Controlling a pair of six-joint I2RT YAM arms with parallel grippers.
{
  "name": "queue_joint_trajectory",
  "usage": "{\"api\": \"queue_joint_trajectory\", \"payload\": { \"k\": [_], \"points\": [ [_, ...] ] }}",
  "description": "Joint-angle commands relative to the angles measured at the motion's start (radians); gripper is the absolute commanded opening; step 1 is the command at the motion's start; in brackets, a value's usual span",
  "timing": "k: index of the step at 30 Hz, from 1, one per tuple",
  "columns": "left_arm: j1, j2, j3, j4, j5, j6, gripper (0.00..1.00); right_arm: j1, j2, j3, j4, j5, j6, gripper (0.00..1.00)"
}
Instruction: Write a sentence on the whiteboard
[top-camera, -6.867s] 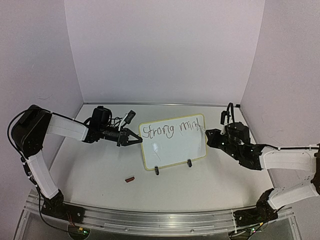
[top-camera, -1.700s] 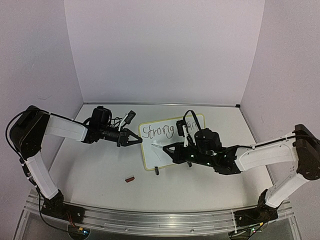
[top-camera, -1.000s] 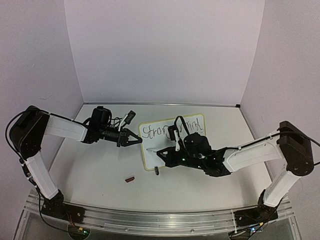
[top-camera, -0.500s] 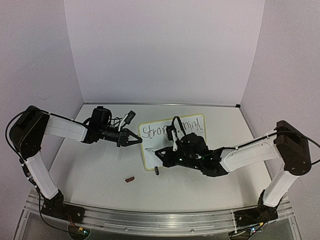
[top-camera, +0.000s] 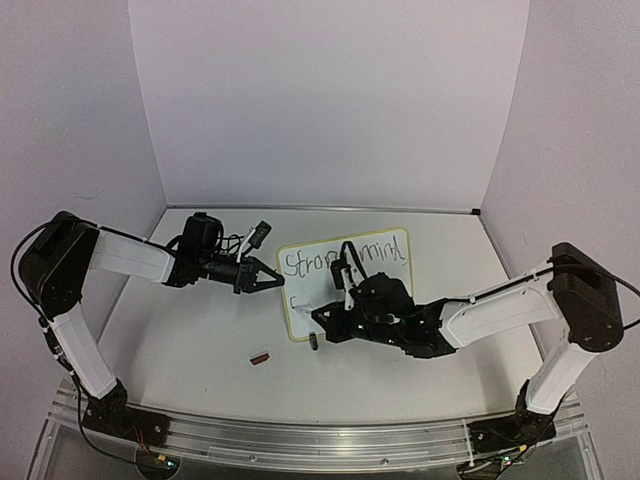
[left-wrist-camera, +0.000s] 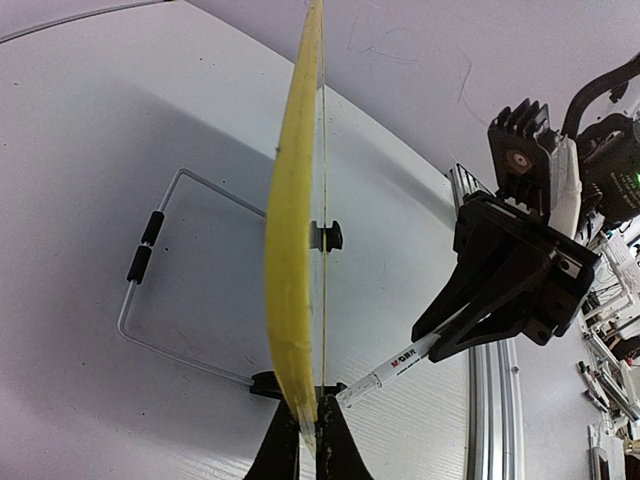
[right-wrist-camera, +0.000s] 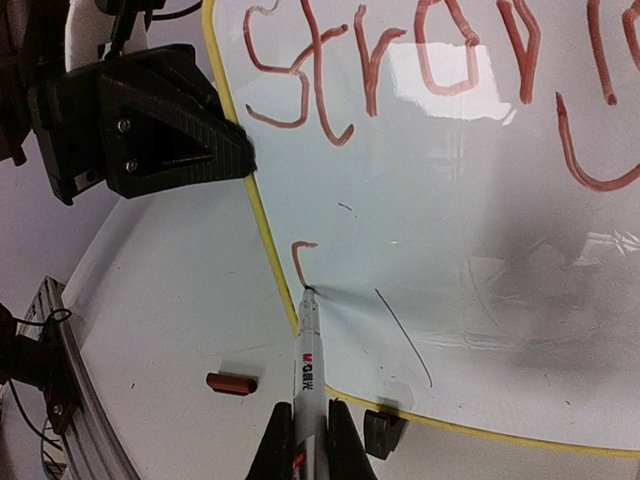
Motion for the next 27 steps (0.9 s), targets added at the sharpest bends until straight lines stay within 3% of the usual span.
{"api": "queue_joint_trajectory", "payload": {
  "k": [1,10,27],
  "points": [
    [-0.007,-0.020,-0.018,-0.047,-0.030,0.044,0.00,0.005,-0.056,-0.026,-0.023,0.081,0.005,0.00],
    [-0.007,-0.020,-0.020,-0.046,-0.030,0.044,0.00,0.010,-0.077,-0.046,-0.062,0.084,0.012,0.00],
    [-0.007,-0.019,-0.020,-0.045,-0.030,0.043,0.00,0.041,0.024,0.038,-0.063,0.057,0.002,0.00]
  ]
}}
